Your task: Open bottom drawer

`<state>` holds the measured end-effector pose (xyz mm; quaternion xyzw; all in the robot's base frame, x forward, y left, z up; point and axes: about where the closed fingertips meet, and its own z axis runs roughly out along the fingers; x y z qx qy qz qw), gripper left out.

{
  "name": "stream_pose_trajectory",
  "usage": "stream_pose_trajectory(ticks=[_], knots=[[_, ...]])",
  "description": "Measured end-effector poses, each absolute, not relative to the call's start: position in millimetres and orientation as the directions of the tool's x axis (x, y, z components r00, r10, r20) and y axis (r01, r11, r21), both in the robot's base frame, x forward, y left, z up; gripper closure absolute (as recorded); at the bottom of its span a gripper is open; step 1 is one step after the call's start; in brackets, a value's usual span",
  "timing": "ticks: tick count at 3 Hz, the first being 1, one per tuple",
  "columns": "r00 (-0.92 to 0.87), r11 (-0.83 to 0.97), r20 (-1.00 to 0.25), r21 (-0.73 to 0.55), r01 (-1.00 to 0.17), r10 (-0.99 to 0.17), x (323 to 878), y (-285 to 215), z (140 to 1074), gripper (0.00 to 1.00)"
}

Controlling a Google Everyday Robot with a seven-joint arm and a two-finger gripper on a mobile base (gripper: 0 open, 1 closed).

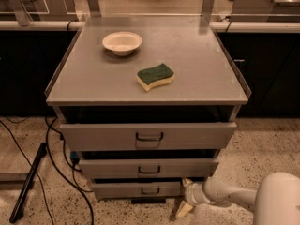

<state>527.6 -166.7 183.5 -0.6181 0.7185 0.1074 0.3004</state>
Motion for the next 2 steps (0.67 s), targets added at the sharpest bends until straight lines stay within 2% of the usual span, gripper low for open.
stream_pose_trajectory(ticks=[2], knots=[[-0.073, 0.203, -0.545, -0.182, -0.962, -0.835, 538.0, -164.3, 172.5, 0.00]])
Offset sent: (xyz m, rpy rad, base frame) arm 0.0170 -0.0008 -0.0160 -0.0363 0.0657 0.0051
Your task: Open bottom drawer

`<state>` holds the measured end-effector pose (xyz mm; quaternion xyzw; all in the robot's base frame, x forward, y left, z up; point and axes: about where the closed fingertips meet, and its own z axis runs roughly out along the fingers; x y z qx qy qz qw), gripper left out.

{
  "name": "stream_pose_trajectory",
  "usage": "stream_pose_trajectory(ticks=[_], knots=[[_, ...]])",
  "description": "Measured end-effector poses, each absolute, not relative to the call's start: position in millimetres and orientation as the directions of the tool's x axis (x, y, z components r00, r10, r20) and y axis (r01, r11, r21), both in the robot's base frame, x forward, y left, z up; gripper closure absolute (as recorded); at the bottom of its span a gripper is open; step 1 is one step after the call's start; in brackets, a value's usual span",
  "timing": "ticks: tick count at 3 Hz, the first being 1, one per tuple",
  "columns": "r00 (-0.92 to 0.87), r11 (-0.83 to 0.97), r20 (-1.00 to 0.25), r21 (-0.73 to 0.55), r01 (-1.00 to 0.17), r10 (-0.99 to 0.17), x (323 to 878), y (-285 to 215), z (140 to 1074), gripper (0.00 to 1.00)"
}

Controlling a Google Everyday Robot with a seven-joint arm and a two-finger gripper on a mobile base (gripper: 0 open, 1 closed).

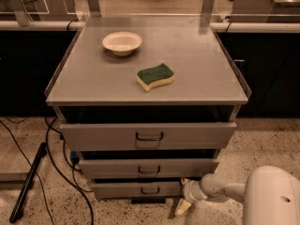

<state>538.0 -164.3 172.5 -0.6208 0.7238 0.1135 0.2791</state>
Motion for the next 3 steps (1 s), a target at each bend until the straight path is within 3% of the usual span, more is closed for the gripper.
stream_pose_trajectory(ticks=[3], knots=[[-0.138, 0.197, -0.502, -0.066, -0.978, -0.854, 530.4, -167.8, 153.9, 0.00]])
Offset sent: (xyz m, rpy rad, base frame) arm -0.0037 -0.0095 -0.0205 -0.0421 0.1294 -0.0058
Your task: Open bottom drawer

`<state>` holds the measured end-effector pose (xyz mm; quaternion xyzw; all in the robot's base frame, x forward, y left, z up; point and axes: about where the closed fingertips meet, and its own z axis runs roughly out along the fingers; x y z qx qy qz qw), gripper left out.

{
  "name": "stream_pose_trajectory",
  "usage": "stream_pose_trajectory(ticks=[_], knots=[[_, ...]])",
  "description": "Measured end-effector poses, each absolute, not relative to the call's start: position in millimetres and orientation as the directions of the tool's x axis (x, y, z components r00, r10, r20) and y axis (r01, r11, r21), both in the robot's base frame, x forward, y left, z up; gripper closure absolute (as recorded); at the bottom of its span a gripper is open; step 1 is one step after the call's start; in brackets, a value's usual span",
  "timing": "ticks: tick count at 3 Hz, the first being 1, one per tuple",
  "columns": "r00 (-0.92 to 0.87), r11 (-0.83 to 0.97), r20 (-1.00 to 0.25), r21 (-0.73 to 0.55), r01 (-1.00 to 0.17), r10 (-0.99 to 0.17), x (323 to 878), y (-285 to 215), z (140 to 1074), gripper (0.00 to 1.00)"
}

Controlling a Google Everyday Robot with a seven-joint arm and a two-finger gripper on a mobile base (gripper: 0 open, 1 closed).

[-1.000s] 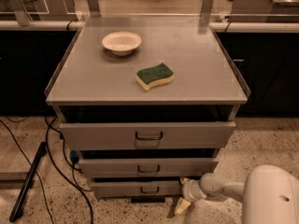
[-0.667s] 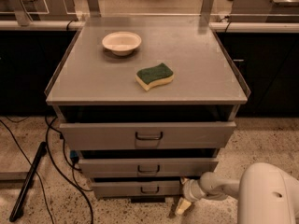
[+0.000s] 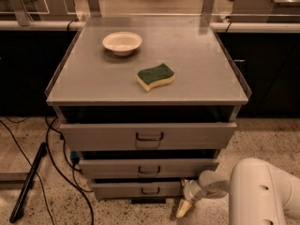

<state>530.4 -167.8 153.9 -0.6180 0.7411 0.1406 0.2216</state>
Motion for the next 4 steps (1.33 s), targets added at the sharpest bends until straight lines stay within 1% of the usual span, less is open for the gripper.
stream_pose_trajectory(ticks=[4], knots=[[-0.205, 0.193, -0.459, 0.075, -0.978, -0.864, 496.8, -172.2, 161.7, 0.00]])
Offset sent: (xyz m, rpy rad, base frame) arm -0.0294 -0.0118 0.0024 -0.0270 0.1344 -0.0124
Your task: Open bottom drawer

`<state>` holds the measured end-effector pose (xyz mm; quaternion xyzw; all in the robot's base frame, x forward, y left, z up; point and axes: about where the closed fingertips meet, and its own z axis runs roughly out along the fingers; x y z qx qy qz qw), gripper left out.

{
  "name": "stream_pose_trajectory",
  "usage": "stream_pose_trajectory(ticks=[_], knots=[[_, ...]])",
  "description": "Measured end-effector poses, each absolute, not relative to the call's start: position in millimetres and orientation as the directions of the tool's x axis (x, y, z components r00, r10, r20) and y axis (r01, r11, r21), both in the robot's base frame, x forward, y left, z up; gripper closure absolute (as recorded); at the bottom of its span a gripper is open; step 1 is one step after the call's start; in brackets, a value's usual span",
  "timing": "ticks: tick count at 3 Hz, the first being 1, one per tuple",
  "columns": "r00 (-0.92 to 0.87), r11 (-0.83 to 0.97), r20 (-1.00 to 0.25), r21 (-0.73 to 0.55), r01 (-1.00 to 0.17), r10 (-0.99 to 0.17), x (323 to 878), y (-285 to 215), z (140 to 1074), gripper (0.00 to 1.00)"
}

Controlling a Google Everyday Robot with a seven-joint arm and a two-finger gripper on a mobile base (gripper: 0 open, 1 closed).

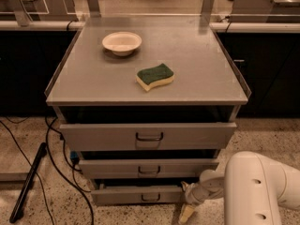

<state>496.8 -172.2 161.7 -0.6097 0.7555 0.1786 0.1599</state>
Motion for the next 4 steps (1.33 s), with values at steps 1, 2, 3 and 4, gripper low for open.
stream_pose_trajectory(ticks=[1, 2, 3, 4], knots=[[-0.239, 0.215, -0.455, 0.104, -0.971, -0.858, 493.2, -179.6, 160.3, 0.00], [-0.240, 0.216, -0.456, 0.106, -0.971, -0.857, 493.0, -178.9, 164.0, 0.00], [-0.261, 0.226, -0.472, 0.130, -0.965, -0.842, 486.2, -181.2, 163.7, 0.00], [-0.276, 0.211, -0.496, 0.184, -0.960, -0.823, 474.4, -181.1, 167.2, 0.00]])
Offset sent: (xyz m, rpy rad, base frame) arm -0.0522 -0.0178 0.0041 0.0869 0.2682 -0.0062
